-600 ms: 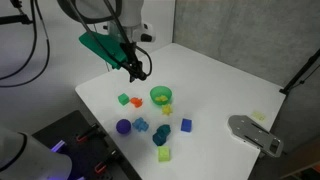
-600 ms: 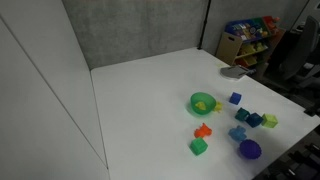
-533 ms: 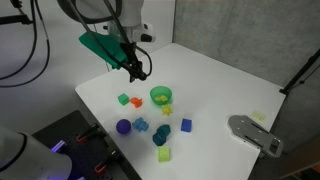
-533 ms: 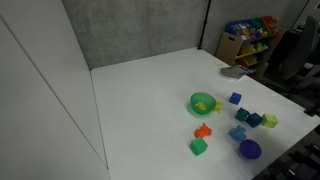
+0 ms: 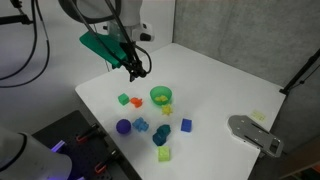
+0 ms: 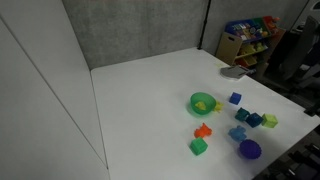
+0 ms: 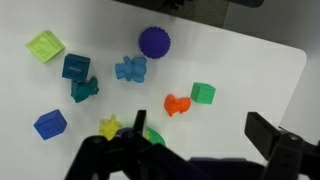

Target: Pick up the light blue toy from the table and put it in the green bowl

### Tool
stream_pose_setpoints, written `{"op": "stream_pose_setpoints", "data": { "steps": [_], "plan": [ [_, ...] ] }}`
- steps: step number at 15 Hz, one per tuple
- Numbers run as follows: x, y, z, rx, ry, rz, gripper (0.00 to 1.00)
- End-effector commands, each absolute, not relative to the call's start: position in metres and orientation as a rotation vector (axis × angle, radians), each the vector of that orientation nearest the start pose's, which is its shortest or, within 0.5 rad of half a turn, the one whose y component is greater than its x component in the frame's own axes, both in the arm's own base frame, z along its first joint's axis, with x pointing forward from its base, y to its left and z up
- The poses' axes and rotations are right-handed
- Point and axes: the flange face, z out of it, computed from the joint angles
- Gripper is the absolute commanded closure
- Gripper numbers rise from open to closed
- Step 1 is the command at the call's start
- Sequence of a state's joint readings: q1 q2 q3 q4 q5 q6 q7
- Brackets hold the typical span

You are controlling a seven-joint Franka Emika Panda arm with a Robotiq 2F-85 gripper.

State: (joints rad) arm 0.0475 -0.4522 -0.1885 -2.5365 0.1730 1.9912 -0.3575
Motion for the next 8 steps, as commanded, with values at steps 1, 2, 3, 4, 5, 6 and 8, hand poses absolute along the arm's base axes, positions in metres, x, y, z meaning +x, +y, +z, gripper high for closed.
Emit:
{"op": "stream_pose_setpoints", "data": {
  "steps": [1,2,3,4,5,6,8],
  "plan": [
    [0.403,-0.029,0.423,-2.917,-0.253,0.020,0.00],
    [0.408,-0.025,0.422,-2.928,-0.263,0.005,0.00],
    [0.412,-0.020,0.420,-2.938,-0.271,-0.007,0.00],
    [0.416,-0.016,0.418,-2.947,-0.281,-0.019,0.00],
    [0.419,-0.012,0.414,-2.956,-0.287,-0.028,0.00],
    [0.423,-0.008,0.411,-2.965,-0.292,-0.042,0.00],
    [0.431,0.000,0.400,-2.981,-0.294,-0.068,0.00]
  ]
}}
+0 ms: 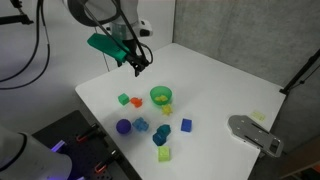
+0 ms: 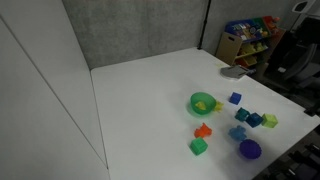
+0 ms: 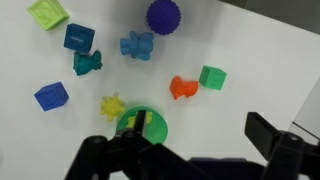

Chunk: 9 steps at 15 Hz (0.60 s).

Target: Pick up the light blue toy from the table and put it in the green bowl

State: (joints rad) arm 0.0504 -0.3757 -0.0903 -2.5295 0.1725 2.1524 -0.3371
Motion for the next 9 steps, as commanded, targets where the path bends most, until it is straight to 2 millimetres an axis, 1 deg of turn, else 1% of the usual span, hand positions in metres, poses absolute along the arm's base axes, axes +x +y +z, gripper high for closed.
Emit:
{"op": "stream_pose_setpoints", "data": {
  "steps": [1,5,7,9],
  "plan": [
    [0.435,0.005,0.394,-2.986,-0.303,-0.082,0.00],
    [0.454,0.024,0.365,-3.025,-0.317,-0.138,0.00],
    [0.463,0.033,0.345,-3.045,-0.319,-0.137,0.00],
    [0.471,0.038,0.322,-3.073,-0.309,-0.118,0.00]
  ]
}}
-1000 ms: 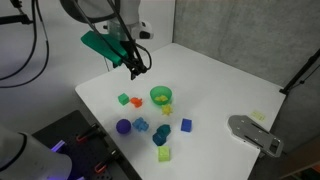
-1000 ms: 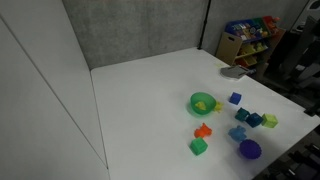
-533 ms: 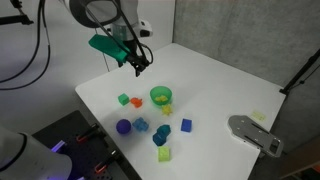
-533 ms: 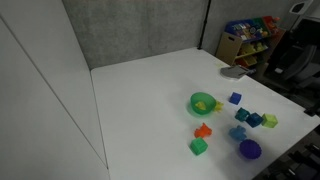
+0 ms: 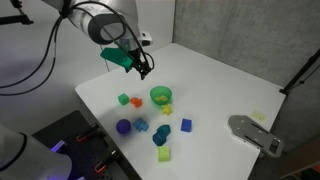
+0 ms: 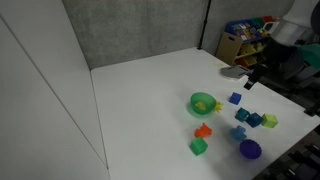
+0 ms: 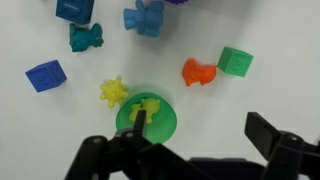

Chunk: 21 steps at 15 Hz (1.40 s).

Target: Pick up the light blue toy from the table and put it in the green bowl

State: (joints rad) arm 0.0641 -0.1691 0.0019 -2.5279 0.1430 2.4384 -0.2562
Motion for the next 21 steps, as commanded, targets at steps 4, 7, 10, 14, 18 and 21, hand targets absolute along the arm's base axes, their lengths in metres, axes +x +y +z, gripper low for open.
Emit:
{"op": "stream_pose_setpoints", "data": {
  "steps": [4,7,10,14,18,21],
  "plan": [
    [0.480,0.023,0.275,-3.164,-0.248,-0.061,0.00],
    [0.479,0.000,0.240,-3.226,-0.172,0.002,0.00],
    [0.475,-0.020,0.206,-3.259,-0.093,0.053,0.00],
    [0.478,-0.034,0.172,-3.237,0.109,0.069,0.00],
    [0.484,-0.037,0.155,-3.186,0.303,0.130,0.00],
    [0.479,-0.037,0.153,-3.195,0.249,0.127,0.00]
  ]
}}
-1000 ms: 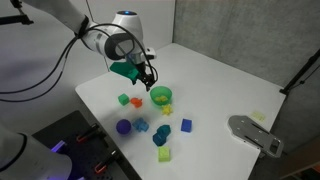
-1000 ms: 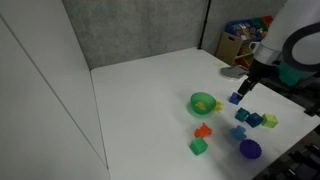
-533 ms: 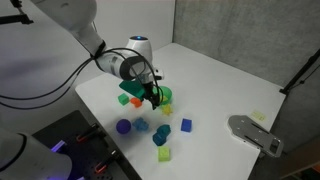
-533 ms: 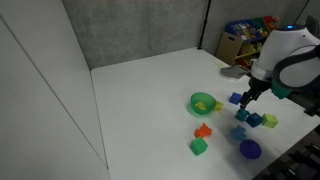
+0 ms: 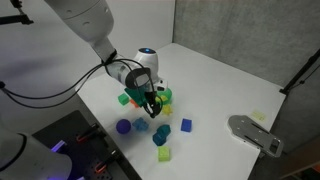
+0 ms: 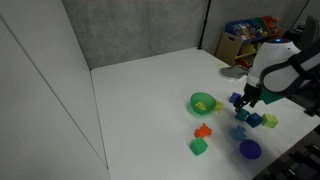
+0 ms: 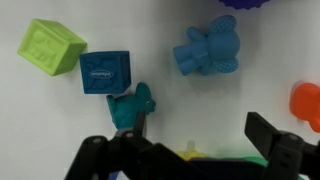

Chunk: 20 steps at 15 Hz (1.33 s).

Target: Pick up the light blue toy from the table and put it in the green bowl

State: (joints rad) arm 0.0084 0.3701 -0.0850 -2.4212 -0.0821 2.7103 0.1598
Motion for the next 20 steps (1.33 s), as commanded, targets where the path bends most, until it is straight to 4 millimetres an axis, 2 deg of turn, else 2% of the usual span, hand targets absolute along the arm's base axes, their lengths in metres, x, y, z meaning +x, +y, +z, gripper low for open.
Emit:
{"op": "stream_pose_setpoints", "data": {
  "steps": [1,5,13,20],
  "plan": [
    [0.479,-0.037,0.152,-3.194,0.255,0.127,0.00],
    [0.475,-0.035,0.148,-3.178,0.303,0.126,0.00],
    [0.465,-0.034,0.134,-3.039,0.597,0.131,0.00],
    [0.455,-0.032,0.099,-3.019,0.679,0.088,0.00]
  ]
}}
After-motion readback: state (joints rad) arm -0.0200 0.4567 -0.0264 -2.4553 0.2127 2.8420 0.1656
